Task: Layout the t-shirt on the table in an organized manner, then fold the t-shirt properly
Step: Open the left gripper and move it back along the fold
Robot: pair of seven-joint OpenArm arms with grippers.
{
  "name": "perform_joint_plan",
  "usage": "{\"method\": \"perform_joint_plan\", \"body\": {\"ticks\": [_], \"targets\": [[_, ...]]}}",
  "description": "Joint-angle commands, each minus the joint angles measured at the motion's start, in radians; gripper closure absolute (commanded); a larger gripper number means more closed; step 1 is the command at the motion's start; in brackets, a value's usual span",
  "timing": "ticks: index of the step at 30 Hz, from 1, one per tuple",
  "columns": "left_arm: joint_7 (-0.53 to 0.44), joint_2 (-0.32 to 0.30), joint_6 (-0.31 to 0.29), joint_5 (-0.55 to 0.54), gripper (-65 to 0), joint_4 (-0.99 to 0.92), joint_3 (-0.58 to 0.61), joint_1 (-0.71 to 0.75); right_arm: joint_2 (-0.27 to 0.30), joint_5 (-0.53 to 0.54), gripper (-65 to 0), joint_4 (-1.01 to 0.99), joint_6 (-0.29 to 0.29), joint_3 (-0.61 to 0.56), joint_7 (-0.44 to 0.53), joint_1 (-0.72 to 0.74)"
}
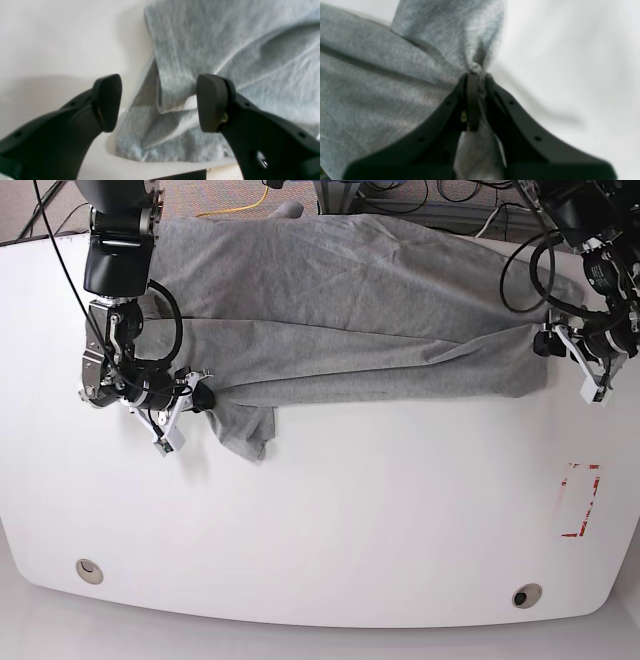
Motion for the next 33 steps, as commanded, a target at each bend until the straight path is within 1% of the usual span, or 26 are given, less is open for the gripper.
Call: {"method": "perform_joint_plan", "body": {"ticks": [1, 5, 20, 30, 33], "targets": [[-0.013, -0.022, -0.001, -0.042, -43.5, 0.022, -0.003, -0.006, 0.012, -0.001, -0.3, 0.014, -0.001, 0.004, -0.001, 0.013], [-0.013, -0.046, -0.001, -0.055, -43.5, 0.017, 0.005, -0.002, 0.012, -0.001, -0.3, 0.014, -0.001, 0.004, -0.001, 0.013], [-0.013, -0.040, -0.001, -0.055, -43.5, 0.022, 0.136, -0.002, 0.012, -0.001, -0.3, 0.014, -0.001, 0.004, -0.001, 0.013], [-0.013, -0.040, -0.001, -0.053, -43.5, 0.022, 0.134, -0.006, 0.012, -0.001, -0.3, 0.014, -0.001, 0.004, -0.001, 0.013], [-0.013, -0.045, -0.001, -0.052, -43.3, 0.022, 0.109, -0.009, 0.012, -0.001, -0.3, 0.014, -0.001, 0.004, -0.001, 0.013]]}}
